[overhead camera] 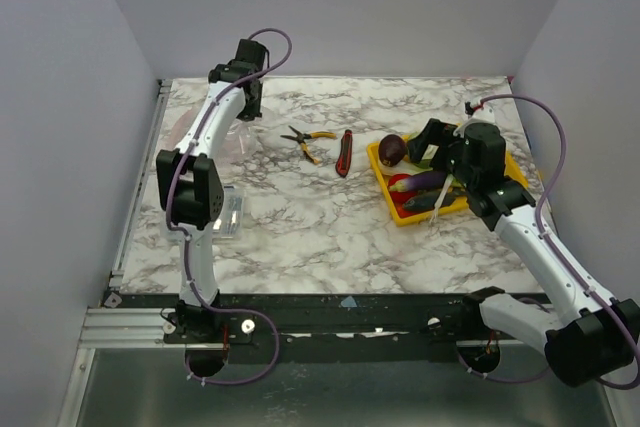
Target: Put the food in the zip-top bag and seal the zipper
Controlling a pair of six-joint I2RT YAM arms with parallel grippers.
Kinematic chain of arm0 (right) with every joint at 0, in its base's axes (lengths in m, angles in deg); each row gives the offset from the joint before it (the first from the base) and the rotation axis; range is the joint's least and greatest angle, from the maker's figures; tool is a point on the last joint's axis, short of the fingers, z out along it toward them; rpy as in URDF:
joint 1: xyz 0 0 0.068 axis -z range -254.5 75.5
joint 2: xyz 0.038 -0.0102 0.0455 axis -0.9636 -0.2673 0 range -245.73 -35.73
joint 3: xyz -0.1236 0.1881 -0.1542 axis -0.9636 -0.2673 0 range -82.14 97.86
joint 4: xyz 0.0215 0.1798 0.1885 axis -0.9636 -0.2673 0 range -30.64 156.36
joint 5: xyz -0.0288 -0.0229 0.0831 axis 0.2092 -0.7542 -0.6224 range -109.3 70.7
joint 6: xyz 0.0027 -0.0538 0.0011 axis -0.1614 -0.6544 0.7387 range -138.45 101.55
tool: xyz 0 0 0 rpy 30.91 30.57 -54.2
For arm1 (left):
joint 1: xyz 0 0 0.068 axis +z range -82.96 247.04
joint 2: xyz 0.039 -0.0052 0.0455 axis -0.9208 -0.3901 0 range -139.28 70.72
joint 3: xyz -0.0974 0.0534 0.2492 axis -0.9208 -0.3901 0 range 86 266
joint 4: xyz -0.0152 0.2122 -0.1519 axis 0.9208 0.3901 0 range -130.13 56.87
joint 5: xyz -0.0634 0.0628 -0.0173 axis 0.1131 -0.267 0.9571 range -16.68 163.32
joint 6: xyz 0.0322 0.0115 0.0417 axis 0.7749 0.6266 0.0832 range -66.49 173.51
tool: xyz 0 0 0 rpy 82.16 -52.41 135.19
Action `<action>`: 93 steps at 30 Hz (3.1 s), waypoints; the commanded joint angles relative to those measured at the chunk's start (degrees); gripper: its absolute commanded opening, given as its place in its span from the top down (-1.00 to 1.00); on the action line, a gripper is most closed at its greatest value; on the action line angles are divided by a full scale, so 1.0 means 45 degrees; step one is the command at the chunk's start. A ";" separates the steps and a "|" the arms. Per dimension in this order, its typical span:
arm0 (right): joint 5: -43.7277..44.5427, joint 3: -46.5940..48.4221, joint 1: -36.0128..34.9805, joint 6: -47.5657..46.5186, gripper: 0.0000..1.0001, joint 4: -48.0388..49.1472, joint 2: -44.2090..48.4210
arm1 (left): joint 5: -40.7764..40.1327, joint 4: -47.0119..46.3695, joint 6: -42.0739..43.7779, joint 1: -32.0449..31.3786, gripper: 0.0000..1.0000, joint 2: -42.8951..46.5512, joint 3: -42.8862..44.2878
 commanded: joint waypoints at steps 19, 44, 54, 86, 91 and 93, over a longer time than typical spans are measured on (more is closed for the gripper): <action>-0.4879 -0.0813 -0.0047 -0.0440 -1.00 -0.0355 -0.0595 | 0.2812 -0.2881 -0.5186 -1.0531 0.95 0.9823 -1.3272; -0.4495 -0.0984 -0.1629 0.0987 -1.00 -0.0395 -0.1199 | 0.6220 -0.2803 -0.1953 -0.2989 -0.97 0.8819 -1.0400; -0.4359 -0.1378 -0.1657 0.1258 -1.00 -0.0561 -0.0440 | 0.8906 -0.2483 -0.0950 -0.1267 -0.63 0.4503 -0.7931; -0.3905 -0.1766 -0.1648 0.1467 -1.00 -0.0816 0.0335 | 1.0327 -0.2416 -0.0626 -0.0859 -0.40 0.3177 -0.7624; -0.3830 -0.1670 -0.1648 0.1492 -1.00 -0.1009 0.0605 | 1.0861 -0.2566 -0.0791 -0.0824 -0.39 0.2760 -0.7772; -0.3714 -0.1664 -0.1659 0.1491 -1.00 -0.1034 0.0723 | 1.1029 -0.2367 -0.0700 -0.0816 -0.39 0.2552 -0.7667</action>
